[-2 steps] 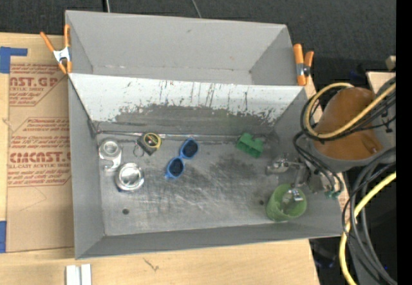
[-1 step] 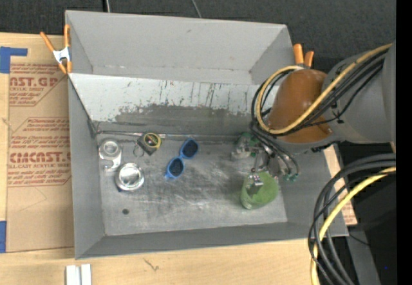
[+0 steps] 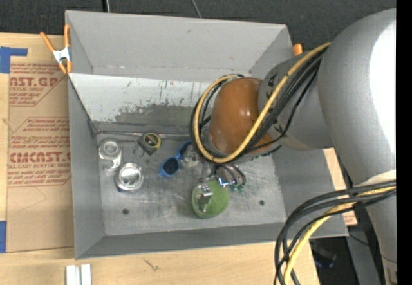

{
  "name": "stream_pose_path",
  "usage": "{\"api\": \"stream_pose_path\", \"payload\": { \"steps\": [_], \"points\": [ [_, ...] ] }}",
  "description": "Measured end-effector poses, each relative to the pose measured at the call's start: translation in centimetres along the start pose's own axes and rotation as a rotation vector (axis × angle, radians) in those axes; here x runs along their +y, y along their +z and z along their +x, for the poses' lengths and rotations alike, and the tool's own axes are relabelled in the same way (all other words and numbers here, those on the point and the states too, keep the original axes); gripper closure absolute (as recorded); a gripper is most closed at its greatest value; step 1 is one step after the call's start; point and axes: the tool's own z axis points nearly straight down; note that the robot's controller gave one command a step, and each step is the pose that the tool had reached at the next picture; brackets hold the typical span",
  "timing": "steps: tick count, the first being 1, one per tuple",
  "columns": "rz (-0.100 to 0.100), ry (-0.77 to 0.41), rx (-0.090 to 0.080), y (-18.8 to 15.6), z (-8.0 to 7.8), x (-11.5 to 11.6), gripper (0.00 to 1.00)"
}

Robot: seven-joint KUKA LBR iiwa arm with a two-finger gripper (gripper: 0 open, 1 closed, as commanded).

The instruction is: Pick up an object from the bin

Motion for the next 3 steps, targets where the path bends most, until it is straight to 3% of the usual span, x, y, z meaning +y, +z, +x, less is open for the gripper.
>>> {"api": "stream_pose_path", "payload": {
  "steps": [1,2,3],
  "points": [
    [-0.004,-0.097,-0.001,-0.1,1.1,1.2,0.00],
    [-0.007,-0.100,0.013,-0.2,1.3,1.3,1.00],
    [0.005,-0.204,0.000,-0.3,1.3,3.0,1.00]
  ]
}}
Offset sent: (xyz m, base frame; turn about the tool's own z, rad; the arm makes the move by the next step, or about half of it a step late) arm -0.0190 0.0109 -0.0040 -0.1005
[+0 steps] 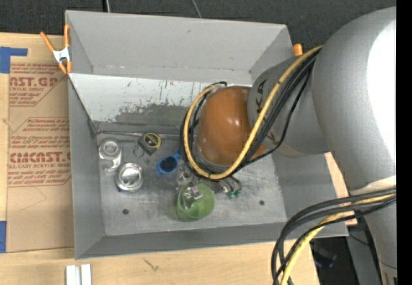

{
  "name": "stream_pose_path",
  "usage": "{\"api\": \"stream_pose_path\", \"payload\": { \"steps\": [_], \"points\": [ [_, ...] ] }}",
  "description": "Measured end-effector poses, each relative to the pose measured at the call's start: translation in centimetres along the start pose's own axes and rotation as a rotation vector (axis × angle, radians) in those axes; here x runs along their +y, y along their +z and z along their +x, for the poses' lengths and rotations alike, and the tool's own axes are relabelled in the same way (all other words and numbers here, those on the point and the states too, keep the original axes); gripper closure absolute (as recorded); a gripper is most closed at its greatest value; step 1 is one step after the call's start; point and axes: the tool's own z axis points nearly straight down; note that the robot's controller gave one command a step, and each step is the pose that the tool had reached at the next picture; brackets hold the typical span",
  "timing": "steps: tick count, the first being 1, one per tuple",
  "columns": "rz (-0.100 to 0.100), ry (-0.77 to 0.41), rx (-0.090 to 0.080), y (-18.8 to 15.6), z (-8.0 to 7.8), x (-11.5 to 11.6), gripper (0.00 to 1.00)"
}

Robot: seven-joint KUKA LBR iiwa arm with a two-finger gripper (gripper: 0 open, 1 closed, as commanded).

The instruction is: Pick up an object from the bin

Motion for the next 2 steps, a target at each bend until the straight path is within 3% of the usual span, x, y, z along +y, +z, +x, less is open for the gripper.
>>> {"api": "stream_pose_path", "payload": {
  "steps": [1,2],
  "points": [
    [-0.009,-0.063,0.000,-0.06,-0.04,-0.25,1.00],
    [-0.017,-0.104,0.014,-0.28,0.09,0.13,1.00]
  ]
}}
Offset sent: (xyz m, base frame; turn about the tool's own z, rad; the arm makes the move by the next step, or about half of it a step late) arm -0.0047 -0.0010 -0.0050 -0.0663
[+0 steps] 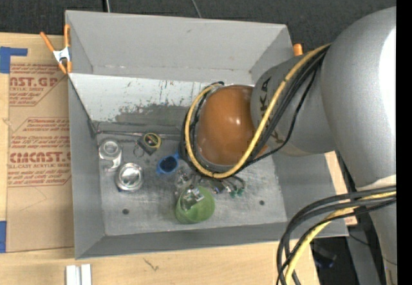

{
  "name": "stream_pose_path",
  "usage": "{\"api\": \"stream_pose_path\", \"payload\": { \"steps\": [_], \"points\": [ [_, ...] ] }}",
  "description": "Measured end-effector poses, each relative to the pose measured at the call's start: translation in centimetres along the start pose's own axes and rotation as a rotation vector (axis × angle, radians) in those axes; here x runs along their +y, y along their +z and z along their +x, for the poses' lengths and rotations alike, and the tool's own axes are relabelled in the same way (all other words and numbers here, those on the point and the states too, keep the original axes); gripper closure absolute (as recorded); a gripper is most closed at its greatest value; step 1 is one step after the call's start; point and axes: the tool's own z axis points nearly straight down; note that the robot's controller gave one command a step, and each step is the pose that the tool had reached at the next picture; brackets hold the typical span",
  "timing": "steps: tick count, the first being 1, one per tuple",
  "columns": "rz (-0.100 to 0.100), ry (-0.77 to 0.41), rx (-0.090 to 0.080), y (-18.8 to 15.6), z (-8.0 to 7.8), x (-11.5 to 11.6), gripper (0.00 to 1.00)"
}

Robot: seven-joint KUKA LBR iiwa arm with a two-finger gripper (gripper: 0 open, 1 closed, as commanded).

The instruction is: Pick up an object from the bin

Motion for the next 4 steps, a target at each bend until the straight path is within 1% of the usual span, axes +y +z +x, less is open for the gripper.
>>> {"api": "stream_pose_path", "payload": {
  "steps": [1,2,3,4],
  "points": [
    [-0.001,-0.059,0.001,-1.2,-0.1,1.6,1.00],
    [0.002,-0.057,-0.007,-11.3,-0.6,1.9,1.00],
    [0.002,-0.043,-0.005,-16.1,-0.4,0.9,1.00],
    [-0.001,-0.038,-0.001,-14.0,-2.4,-1.1,1.00]
  ]
}}
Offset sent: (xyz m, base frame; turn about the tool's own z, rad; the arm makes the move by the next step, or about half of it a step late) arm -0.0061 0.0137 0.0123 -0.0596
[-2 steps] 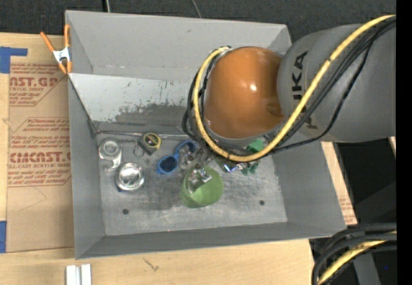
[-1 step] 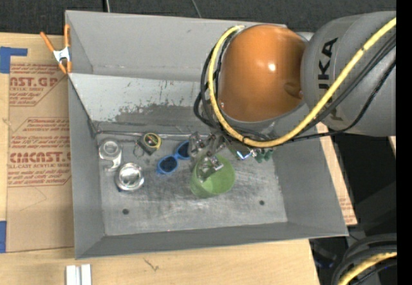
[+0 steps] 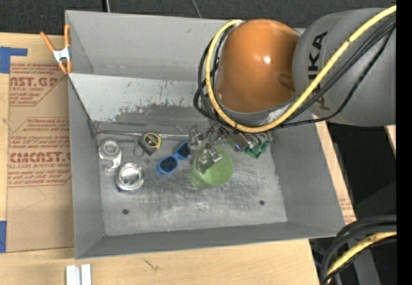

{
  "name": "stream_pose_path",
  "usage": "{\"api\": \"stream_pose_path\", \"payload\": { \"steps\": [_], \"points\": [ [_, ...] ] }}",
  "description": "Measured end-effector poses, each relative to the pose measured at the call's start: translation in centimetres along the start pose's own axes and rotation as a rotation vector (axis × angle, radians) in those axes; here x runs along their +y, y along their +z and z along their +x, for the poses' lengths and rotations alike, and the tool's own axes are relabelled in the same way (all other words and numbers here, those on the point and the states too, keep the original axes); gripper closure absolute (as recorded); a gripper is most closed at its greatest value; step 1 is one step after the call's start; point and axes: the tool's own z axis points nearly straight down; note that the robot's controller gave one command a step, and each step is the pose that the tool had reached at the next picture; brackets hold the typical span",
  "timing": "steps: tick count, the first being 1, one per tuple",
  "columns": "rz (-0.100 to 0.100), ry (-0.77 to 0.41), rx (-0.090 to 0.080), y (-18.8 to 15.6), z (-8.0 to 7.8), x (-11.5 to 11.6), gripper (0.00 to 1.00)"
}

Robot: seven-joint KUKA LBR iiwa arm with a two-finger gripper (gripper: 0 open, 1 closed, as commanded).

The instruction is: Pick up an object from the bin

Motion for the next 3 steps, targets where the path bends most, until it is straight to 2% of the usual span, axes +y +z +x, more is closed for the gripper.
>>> {"api": "stream_pose_path", "payload": {
  "steps": [1,2,3],
  "points": [
    [-0.002,0.054,0.003,2.3,0.8,2.0,1.00],
    [0.002,0.042,-0.003,-1.5,0.7,-0.5,1.00],
    [-0.001,0.064,0.002,0.8,0.1,0.0,1.00]
  ]
}}
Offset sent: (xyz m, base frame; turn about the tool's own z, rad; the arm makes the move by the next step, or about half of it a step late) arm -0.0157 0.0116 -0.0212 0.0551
